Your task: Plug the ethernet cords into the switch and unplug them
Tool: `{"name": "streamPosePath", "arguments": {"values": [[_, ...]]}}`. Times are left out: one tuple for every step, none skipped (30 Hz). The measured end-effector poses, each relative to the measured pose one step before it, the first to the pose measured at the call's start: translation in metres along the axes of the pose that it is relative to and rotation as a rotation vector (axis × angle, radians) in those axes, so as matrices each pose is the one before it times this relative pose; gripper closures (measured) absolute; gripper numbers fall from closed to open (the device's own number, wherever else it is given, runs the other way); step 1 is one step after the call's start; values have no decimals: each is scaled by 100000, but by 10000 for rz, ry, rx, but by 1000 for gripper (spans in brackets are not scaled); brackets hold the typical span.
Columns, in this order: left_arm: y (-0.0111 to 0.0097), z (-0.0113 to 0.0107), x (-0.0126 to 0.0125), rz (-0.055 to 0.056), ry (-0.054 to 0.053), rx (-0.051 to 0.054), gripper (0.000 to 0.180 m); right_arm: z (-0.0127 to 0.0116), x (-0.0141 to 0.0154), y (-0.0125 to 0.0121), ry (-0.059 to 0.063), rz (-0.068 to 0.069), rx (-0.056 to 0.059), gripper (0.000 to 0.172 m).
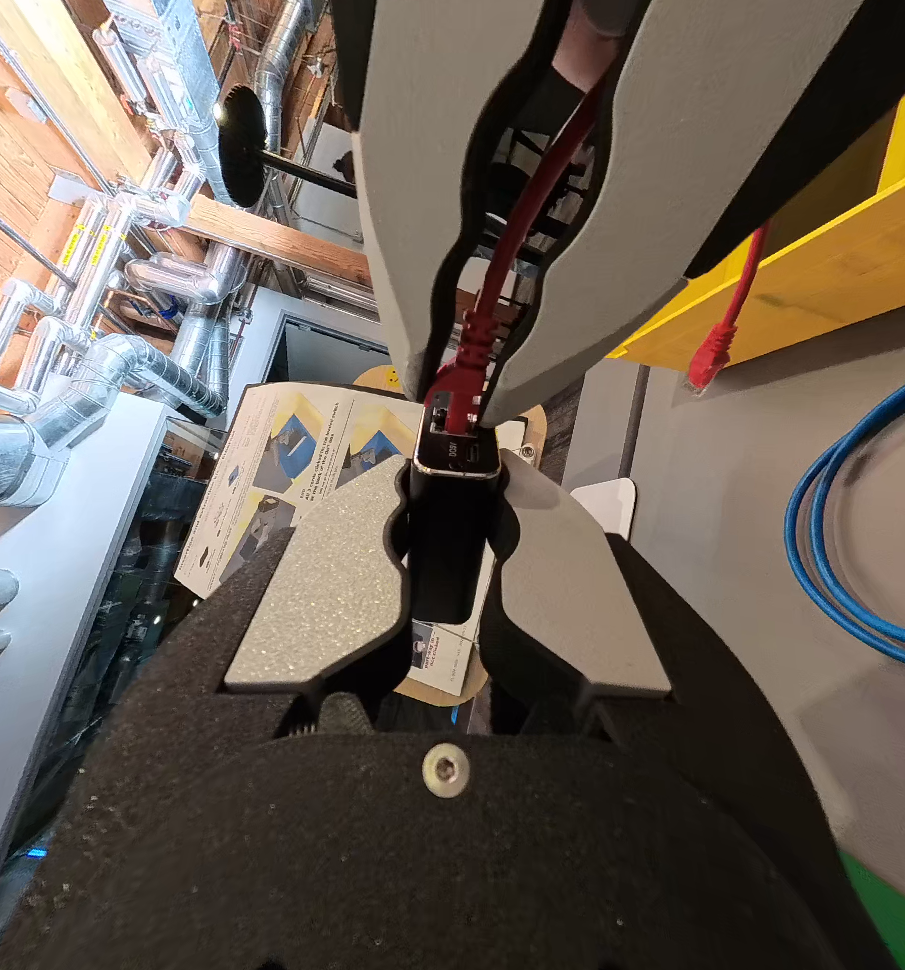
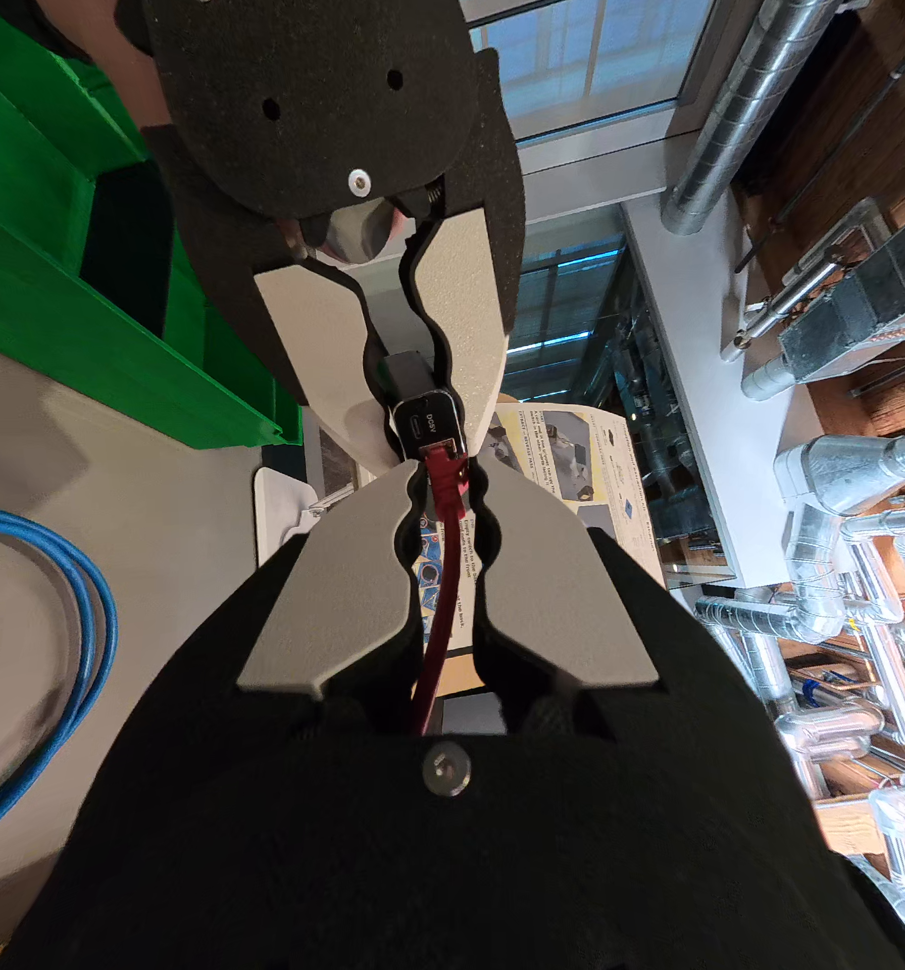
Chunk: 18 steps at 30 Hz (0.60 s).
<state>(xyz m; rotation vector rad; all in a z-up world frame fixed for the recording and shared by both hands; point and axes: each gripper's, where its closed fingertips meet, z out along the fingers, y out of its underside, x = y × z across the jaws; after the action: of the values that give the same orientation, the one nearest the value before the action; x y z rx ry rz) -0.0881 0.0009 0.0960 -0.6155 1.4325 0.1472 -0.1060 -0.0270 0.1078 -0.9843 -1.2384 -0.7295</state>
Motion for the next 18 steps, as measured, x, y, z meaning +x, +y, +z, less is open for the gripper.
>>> {"name": "streamPosePath", "arguments": {"values": [[-39,6,2,10,-30,17,155,-48,-18,-16,17,-105,32,157],[-24,10,60,48,16,-7,155,-28,-127,64,-91,-73,-11,157],[-1,14,75,101,14,-31,155,-35,-111,60,-112,34,-20,157],[-16,14,33,176,-65,-19,154,-52,-137,43,-189,125,-18,158],[-10,32,124,217,-22,-10,154,-75,-262,74,-289,93,-34,158],[-39,40,206,172,46,1,154,-105,-273,59,-288,112,-13,158],[-75,29,127,77,-8,37,154,-98,-121,32,-196,199,19,158],[-72,66,96,-8,0,35,154,-45,-156,129,-218,201,-32,159],[43,115,220,42,131,-48,154,33,-283,240,-311,236,-120,159],[127,111,282,159,167,-114,154,64,-267,235,-275,204,-122,158],[76,83,264,164,100,-49,154,21,-274,161,-274,130,-109,158],[12,140,428,32,189,11,154,22,-374,317,-358,126,-183,158],[21,192,429,-1,176,8,154,46,-301,336,-316,204,-153,158],[38,243,433,82,130,7,154,69,-409,418,-406,227,-174,157],[38,268,493,84,169,-19,154,80,-321,421,-318,167,-129,157],[19,273,334,15,66,-6,154,60,-186,322,-217,150,-60,157],[-17,235,450,-41,196,45,154,24,-318,308,-327,184,-68,157],[-83,162,321,-174,176,108,154,-56,-96,145,-133,84,-1,157]]}}
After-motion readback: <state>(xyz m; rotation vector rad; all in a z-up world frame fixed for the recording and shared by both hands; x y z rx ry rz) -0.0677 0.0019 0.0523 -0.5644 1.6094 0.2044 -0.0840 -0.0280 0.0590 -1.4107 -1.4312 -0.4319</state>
